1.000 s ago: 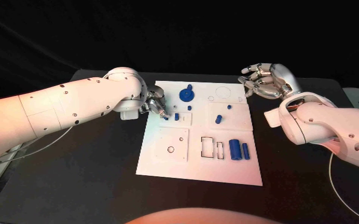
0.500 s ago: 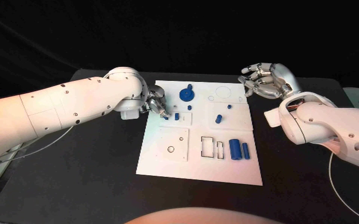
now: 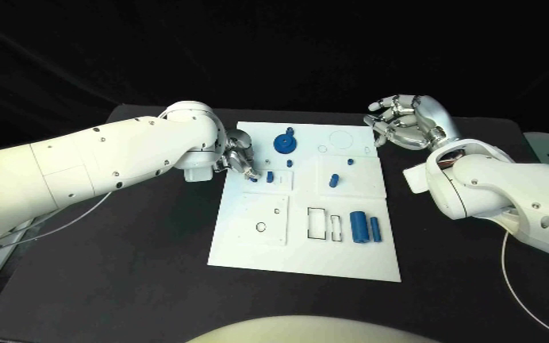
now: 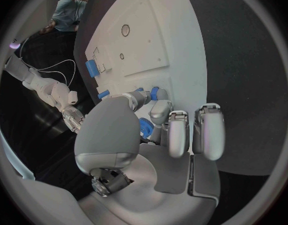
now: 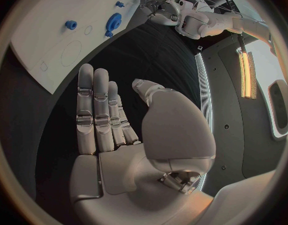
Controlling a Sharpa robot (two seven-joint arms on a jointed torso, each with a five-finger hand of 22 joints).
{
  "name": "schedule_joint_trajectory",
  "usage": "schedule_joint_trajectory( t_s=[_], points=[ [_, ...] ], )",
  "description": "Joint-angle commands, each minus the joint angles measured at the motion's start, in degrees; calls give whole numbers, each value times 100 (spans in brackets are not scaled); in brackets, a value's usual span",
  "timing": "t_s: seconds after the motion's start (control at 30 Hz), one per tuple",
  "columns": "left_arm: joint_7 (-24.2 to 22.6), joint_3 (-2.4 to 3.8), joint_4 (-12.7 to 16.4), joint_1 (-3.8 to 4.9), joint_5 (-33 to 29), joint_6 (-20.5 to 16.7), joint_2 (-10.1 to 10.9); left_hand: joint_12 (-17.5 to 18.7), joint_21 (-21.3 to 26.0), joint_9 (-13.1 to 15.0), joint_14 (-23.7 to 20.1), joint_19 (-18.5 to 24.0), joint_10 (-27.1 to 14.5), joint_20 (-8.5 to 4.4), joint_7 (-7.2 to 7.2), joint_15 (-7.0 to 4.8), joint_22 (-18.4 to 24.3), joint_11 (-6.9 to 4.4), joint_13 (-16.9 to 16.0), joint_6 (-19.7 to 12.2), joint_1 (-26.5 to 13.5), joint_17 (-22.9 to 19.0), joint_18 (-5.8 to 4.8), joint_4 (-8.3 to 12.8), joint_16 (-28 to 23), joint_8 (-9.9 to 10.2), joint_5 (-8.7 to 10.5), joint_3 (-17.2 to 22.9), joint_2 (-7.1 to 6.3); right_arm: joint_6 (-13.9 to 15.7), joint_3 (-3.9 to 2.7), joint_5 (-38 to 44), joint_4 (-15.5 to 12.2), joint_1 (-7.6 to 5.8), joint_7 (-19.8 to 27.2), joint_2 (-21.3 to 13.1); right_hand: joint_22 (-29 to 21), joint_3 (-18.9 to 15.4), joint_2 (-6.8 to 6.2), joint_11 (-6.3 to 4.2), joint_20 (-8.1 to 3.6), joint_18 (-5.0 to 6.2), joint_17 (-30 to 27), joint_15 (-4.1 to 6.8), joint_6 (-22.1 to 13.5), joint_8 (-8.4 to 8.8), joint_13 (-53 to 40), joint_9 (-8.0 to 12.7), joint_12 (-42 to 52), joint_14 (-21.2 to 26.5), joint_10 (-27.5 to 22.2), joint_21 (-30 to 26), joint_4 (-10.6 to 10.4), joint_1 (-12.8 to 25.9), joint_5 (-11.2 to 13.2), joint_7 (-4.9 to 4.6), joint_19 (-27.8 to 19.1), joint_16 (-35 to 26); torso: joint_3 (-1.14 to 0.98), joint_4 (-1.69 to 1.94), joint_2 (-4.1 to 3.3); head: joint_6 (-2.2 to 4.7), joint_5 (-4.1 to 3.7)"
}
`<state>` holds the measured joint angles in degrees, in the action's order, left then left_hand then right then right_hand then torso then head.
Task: Assemble the parts on the task board
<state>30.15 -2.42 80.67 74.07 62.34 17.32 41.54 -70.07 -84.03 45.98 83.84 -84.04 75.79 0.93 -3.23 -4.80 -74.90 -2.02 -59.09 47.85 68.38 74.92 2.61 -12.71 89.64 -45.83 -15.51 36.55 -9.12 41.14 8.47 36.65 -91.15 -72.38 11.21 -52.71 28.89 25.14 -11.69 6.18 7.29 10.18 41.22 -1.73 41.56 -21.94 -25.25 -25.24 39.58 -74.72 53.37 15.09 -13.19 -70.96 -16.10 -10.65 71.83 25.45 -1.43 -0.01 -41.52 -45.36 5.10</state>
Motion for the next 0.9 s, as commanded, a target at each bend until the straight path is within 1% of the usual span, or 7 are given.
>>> schedule_joint_trajectory(
  t_s=[0.03,0.17,0.33,0.53,0.6,0.73,0.9],
  points=[
    [-11,-15,-7,-16,19,68,-47,-19,-16,-5,616,-105,19,-37,96,-30,-397,12,14,67,2,1508,-13,827,36,-28,-23,853,41,-44,-1,24,-3,5,58,5,-21,-7,49,-1,3,22,20,10,1,-42,22,10,-37,-52,-24,-46,-33,9,-25,-20,63,-39,-1,-6,-1,-3,-1],
    [-3,-21,-27,-26,59,40,-67,-18,-14,-5,616,-103,20,-37,95,-30,-393,13,16,67,-2,1508,-12,828,36,-31,-23,861,46,-45,-1,22,-4,7,60,7,-21,-7,49,-1,3,22,20,10,1,-42,22,10,-37,-52,-24,-46,-33,9,-25,-20,63,-39,-4,-8,1,-11,3],
    [3,-27,-39,-34,75,22,-76,-21,-19,-6,616,-107,22,-37,95,-30,-403,13,12,69,-6,1508,-14,830,36,-33,-23,869,52,-42,-1,21,-6,8,61,6,-21,-7,49,-1,3,22,20,10,1,-42,22,10,-37,-52,-24,-46,-33,9,-25,-20,63,-39,-4,3,1,-11,-6],
    [6,-31,-47,-38,58,-7,-77,-11,-15,-7,616,-105,20,-37,92,-29,-397,16,27,73,-39,1508,-13,825,36,-44,-19,888,65,-40,-1,21,-10,8,64,7,-21,-7,49,-1,3,22,20,10,1,-42,22,10,-37,-52,-24,-46,-33,9,-25,-20,63,-39,-8,0,3,-11,0],
    [5,-32,-51,-38,53,-35,-76,5,-12,-11,616,-101,11,-36,90,-26,-392,19,51,70,-78,1508,-12,817,36,-50,-14,894,63,-39,-1,20,-11,9,64,5,-21,-7,49,-1,3,22,20,10,1,-42,22,10,-37,-52,-24,-46,-33,9,-25,-20,63,-39,-5,-2,3,-9,4],
    [7,-33,-57,-38,36,-53,-71,11,-12,-22,616,-102,17,-34,108,-30,-396,11,60,98,-242,1508,-12,773,36,-87,8,833,7,-40,-1,20,-14,9,65,1,-21,-7,49,-1,3,22,20,10,1,-42,22,10,-37,-52,-24,-46,-33,9,-25,-20,63,-39,-4,-4,4,-4,4],
    [11,-35,-66,-38,23,-44,-63,17,-14,-56,616,-105,23,-43,145,-53,-405,-16,69,126,-408,1508,-13,724,36,-104,17,691,-116,-39,-1,19,-16,9,65,-5,-21,-7,49,-1,3,22,20,10,1,-42,22,10,-37,-52,-24,-46,-33,9,-25,-20,63,-39,-5,1,2,1,-2]
  ],
)
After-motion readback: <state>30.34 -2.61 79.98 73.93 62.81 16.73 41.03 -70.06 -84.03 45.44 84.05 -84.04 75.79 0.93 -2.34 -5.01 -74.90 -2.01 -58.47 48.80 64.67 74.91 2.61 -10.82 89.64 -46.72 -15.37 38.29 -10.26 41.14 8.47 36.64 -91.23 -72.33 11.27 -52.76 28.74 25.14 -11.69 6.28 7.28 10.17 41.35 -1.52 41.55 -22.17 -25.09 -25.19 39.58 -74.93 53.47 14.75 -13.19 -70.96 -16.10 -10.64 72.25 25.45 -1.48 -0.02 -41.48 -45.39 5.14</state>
